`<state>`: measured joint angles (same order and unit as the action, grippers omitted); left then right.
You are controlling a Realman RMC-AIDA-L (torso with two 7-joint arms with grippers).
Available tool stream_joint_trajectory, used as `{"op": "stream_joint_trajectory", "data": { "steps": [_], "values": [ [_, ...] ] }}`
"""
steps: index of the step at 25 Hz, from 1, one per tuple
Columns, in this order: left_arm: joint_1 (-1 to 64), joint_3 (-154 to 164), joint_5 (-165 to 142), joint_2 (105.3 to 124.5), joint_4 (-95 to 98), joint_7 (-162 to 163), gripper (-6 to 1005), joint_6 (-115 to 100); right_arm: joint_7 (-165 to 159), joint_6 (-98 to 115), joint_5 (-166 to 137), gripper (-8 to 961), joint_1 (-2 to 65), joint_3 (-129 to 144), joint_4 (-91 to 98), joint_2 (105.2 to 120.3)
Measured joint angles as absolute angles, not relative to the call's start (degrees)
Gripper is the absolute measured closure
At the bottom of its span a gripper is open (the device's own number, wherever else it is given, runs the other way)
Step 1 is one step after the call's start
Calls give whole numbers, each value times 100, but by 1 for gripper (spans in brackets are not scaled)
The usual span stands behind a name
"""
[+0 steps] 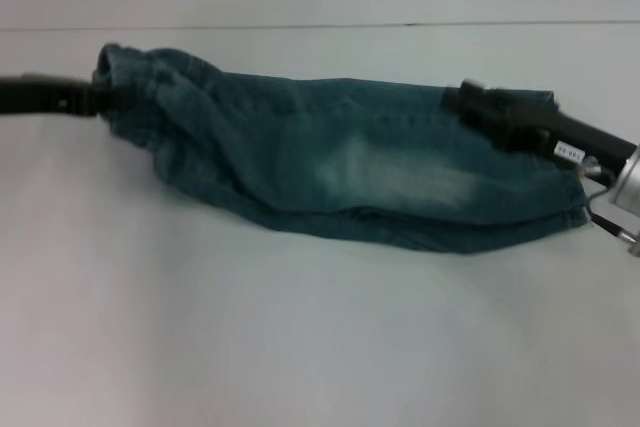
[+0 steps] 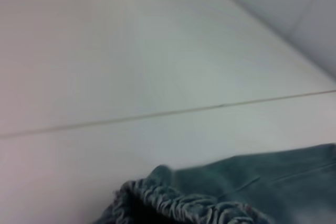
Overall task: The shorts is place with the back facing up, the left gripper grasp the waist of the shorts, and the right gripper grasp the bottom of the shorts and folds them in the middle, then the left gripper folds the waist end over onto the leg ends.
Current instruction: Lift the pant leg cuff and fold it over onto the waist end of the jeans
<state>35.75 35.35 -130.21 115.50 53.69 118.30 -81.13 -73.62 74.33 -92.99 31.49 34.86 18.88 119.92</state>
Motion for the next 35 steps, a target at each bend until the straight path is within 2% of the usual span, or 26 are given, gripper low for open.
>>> {"op": "stream_joint_trajectory", "data": {
  "steps": [6,11,16,24,35],
  "values": [
    [4189,3527,-12793,11317,5525,12184,900,-8905,-5665,6626,-7646,554,3590,3487,430,12040],
    [4703,3524,-12707,11186,5536,12327,900,-9212,-4622,5956,-7494,801,4109,3483,-202,12084],
    [5101,3527,-12573,11061,5540,12470,902,-9552,-3947,5437,-7526,946,4662,3480,-815,12128],
    [5217,3529,-12271,11005,5546,12574,905,-9774,-3390,5275,-8345,947,5238,2889,-1639,12155],
    [4962,3534,-12264,11067,5542,12543,907,-9800,-3356,4430,-11335,946,5302,515,-2112,12155]
  ]
}}
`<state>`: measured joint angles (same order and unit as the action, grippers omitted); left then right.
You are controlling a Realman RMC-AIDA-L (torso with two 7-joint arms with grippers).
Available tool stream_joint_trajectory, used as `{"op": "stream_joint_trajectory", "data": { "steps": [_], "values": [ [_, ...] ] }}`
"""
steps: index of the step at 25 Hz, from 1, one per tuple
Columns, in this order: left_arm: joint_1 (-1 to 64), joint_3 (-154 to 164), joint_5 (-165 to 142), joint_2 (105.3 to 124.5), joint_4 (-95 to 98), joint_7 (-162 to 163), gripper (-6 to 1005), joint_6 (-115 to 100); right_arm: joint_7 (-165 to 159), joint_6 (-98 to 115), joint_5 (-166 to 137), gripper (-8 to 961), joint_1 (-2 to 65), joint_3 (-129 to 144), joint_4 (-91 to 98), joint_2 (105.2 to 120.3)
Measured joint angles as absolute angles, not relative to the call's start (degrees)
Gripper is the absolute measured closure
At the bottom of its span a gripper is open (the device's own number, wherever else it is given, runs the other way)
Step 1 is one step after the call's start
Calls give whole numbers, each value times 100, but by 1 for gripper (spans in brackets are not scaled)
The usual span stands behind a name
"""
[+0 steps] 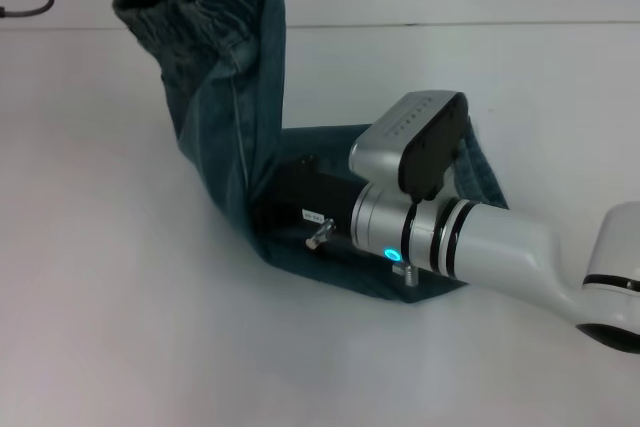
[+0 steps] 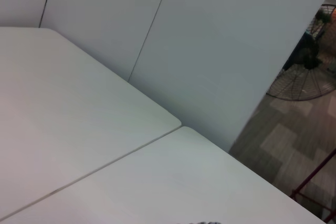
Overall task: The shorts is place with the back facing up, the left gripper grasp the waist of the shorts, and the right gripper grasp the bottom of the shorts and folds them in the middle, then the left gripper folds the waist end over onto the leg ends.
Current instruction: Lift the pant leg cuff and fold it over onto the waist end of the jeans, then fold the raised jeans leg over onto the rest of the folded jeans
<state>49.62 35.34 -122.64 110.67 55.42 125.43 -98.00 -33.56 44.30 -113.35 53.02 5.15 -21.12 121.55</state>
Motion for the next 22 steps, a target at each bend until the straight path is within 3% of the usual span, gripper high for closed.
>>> {"op": "stream_joint_trajectory", "data": {
  "steps": [4,16,22],
  "values": [
    [4898,3531,-12259,11151,5531,12488,907,-9758,-3349,4424,-11602,946,5066,181,-2021,12124],
    [4863,4015,-12157,11683,5437,12096,906,-9435,-3370,5707,-11129,947,3793,-1469,-151,12001],
    [4859,4748,-12164,12147,5384,11966,908,-8728,-3461,6342,-10099,947,3506,-1664,426,11955]
  ]
}}
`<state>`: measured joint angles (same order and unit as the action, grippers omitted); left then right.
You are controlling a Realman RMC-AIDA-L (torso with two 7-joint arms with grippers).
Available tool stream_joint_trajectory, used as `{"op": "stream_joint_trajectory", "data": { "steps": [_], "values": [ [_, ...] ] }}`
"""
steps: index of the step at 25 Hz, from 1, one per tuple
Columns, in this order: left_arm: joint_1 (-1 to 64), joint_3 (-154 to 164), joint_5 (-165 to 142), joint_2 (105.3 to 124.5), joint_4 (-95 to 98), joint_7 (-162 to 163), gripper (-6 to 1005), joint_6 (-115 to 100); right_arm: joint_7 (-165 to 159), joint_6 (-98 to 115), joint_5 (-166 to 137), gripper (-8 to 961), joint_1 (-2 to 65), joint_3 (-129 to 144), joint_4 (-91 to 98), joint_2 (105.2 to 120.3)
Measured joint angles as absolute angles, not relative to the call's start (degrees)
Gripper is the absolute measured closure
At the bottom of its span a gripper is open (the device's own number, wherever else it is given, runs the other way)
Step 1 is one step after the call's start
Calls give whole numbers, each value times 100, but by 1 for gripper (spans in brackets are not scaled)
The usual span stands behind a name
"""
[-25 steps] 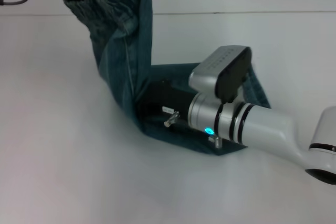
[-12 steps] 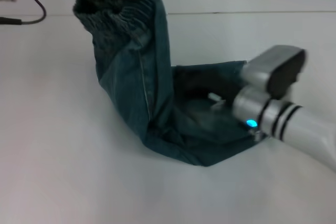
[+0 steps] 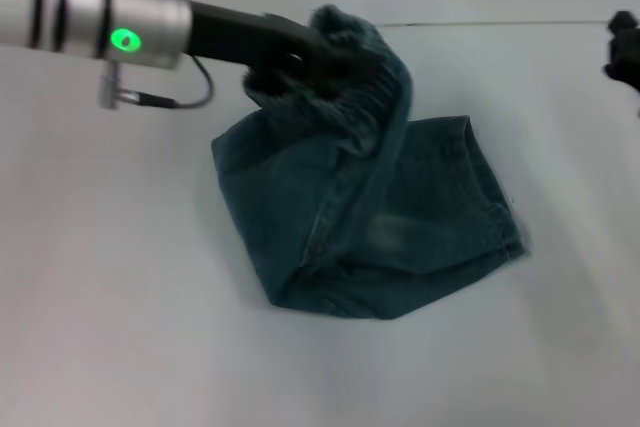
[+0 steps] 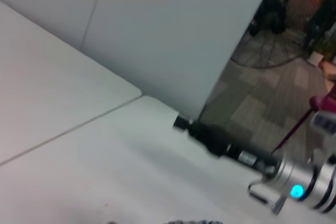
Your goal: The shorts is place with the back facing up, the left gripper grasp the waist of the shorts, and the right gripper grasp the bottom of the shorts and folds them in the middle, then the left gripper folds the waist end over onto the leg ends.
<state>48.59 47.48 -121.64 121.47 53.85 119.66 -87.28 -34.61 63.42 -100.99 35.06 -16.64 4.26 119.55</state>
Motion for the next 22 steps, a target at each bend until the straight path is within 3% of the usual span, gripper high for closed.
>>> {"op": "stream_joint_trajectory", "data": {
  "steps": [4,12,18,22],
  "values": [
    [4876,5493,-12208,12370,5165,11858,909,-8134,-3546,6377,-9669,947,3373,-1674,482,11953],
    [5072,6531,-11811,12454,4243,11889,908,-7279,-3576,6351,-9643,946,3311,-1634,427,11953],
    [4816,6709,-10933,12441,4117,11601,785,-7048,-3718,6232,-9665,946,3362,-1562,380,11957],
    [4568,6699,-10336,12424,4133,11254,601,-7114,-3746,6196,-9669,946,3395,-1402,328,11963]
  ]
}}
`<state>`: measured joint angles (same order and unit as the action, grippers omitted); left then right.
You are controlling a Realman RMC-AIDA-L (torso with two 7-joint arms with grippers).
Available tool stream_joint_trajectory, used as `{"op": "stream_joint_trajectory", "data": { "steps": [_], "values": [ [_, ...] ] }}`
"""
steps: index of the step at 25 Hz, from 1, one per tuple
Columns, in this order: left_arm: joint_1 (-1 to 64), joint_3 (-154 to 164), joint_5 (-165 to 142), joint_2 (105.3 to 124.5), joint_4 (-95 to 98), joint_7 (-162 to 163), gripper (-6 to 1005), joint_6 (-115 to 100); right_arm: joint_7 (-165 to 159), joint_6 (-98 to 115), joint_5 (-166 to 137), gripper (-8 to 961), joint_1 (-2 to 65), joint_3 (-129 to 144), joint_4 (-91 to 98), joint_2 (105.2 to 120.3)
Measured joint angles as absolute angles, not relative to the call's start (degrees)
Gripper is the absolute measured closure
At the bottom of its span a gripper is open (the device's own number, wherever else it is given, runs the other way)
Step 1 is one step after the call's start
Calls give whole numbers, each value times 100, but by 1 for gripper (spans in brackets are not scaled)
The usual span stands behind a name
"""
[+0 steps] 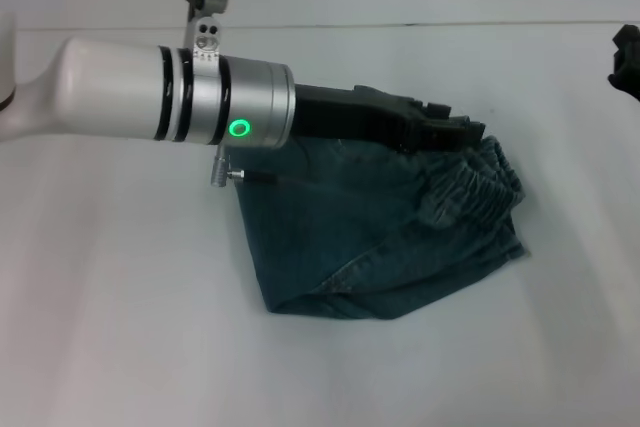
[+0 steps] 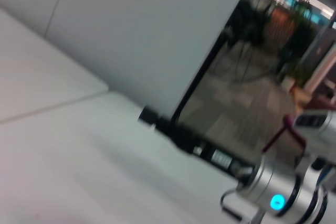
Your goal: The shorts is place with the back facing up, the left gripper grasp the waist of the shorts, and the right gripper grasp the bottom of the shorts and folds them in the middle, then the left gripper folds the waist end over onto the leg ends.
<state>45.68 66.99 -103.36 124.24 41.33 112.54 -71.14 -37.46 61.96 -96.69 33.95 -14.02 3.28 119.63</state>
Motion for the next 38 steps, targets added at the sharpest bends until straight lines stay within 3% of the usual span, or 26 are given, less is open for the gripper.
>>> {"op": "stream_joint_trajectory", "data": {
  "steps": [7,11,16,20,27,35,38],
  "values": [
    [3897,6540,-9793,12399,4591,10826,344,-7685,-5315,6899,-9682,947,3442,-63,947,11928],
    [3441,6060,-9764,12396,4937,10690,254,-8267,-6916,7894,-9682,947,3409,1341,2077,11905],
    [2964,5006,-9761,12391,4967,10375,142,-9028,-8402,8903,-9910,865,3333,2883,3450,11743],
    [2552,4484,-9758,12346,4999,10169,53,-9447,-8806,9841,-10614,709,3377,3882,4135,11521],
    [2186,4266,-10304,12236,5219,10020,57,-10003,-9284,10711,-12043,418,3230,4170,5139,11554],
    [2040,4242,-11665,12306,5678,10230,62,-10130,-9447,10524,-12532,245,2794,3797,5297,11519],
    [2037,4237,-11797,12313,5693,10263,64,-10007,-9403,10411,-12531,246,2698,3628,5300,11533]
  ]
}}
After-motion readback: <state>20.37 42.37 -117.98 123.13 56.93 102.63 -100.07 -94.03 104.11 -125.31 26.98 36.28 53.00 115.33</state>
